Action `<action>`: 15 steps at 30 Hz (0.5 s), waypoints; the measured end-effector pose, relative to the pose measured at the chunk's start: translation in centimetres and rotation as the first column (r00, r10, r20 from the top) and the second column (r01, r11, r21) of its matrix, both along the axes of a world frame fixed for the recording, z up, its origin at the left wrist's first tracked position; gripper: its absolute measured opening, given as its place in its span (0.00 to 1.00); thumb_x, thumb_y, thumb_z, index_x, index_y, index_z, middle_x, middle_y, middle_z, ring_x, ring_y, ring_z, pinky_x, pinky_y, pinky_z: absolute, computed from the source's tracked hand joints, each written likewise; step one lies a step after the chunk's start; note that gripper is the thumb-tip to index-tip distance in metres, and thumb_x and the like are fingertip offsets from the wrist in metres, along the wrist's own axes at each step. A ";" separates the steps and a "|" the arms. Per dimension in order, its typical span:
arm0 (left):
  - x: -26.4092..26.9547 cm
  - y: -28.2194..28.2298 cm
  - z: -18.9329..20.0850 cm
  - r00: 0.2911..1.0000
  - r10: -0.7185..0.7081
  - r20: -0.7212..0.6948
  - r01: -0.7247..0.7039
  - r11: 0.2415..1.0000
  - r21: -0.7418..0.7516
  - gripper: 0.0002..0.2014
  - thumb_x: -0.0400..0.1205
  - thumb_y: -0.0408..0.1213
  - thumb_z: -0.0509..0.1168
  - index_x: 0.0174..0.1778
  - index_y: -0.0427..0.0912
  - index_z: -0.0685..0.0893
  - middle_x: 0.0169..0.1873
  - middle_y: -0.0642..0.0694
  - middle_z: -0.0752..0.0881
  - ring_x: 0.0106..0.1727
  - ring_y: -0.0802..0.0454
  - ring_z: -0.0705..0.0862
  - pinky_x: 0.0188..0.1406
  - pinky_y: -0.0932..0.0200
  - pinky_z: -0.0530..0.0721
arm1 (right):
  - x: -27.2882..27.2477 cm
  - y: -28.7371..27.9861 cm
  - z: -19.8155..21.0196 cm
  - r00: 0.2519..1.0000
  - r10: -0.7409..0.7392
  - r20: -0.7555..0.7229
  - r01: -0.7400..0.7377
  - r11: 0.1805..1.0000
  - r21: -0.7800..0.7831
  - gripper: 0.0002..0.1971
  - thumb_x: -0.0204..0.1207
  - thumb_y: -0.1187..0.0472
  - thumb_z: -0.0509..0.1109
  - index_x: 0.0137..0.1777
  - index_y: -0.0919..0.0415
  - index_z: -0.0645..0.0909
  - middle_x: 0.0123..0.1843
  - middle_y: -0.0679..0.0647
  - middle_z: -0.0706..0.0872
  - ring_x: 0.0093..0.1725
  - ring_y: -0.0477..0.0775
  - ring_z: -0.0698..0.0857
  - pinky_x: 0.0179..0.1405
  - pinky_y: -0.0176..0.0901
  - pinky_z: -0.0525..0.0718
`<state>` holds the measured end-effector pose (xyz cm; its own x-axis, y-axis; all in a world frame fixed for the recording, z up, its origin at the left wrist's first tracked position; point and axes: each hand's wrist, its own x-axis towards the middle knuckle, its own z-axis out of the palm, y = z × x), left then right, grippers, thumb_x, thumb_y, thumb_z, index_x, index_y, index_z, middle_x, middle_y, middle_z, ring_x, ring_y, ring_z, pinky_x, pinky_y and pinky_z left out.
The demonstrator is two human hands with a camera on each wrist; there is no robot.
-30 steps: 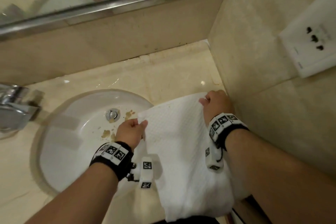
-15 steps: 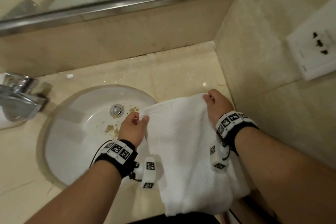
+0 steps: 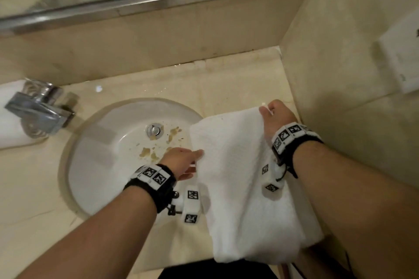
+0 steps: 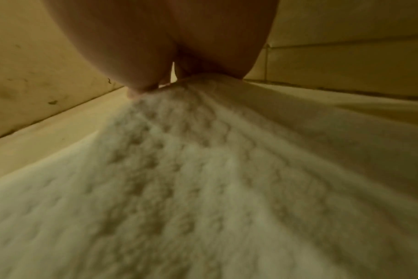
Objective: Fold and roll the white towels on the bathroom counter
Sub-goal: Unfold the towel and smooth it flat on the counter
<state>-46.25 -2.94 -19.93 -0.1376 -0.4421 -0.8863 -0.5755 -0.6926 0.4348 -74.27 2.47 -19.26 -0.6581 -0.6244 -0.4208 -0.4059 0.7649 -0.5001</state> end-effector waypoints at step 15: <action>-1.0 2.8 -0.4 0.986 0.146 0.075 -0.130 0.973 -0.189 0.14 0.82 0.44 0.73 0.34 0.47 0.78 0.30 0.45 0.85 0.37 0.44 0.84 0.59 0.33 0.89 | 5.9 15.8 1.6 0.995 -0.080 -0.056 0.093 0.956 0.278 0.21 0.79 0.36 0.64 0.57 0.54 0.74 0.59 0.55 0.80 0.56 0.61 0.83 0.57 0.52 0.84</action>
